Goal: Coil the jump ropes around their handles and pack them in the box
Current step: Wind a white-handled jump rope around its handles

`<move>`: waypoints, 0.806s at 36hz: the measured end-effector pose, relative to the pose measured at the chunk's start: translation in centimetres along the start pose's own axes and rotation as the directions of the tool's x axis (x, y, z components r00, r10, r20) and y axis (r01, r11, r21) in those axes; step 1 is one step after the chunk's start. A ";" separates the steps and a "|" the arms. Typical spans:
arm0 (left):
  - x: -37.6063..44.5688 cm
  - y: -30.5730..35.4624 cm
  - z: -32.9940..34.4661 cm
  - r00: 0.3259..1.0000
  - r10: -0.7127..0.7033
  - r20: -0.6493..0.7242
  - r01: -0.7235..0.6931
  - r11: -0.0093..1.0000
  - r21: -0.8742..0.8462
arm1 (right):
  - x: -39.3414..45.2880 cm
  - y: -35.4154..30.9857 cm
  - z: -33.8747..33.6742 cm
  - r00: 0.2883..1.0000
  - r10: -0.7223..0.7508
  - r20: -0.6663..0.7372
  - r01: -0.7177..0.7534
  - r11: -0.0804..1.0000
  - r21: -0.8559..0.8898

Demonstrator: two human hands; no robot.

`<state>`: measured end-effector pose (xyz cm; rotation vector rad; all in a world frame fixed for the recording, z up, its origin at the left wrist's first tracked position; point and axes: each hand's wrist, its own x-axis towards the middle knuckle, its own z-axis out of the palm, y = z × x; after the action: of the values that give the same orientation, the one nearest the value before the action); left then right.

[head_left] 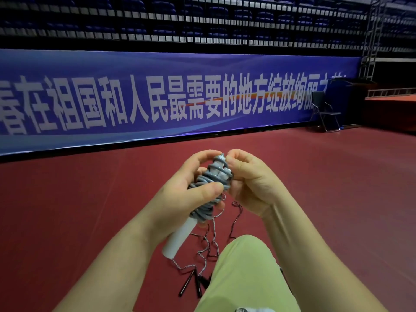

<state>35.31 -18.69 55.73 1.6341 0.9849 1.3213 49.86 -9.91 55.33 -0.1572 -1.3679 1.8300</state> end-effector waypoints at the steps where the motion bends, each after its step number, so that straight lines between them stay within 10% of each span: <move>1: 0.1 0.0 0.0 1.000 -0.005 0.000 0.005 1.000 0.015 | 0.1 0.1 0.2 1.000 -0.014 -0.019 0.014 1.000 -0.005; 29: 0.9 -2.0 1.4 0.997 -0.082 0.011 0.082 0.987 -0.139 | -0.5 2.0 0.1 0.954 -0.082 -0.288 0.108 0.991 0.077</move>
<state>36.64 -17.29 54.04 1.4755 0.9252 1.3002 49.10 -10.42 53.54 -0.2899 -1.0709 1.7108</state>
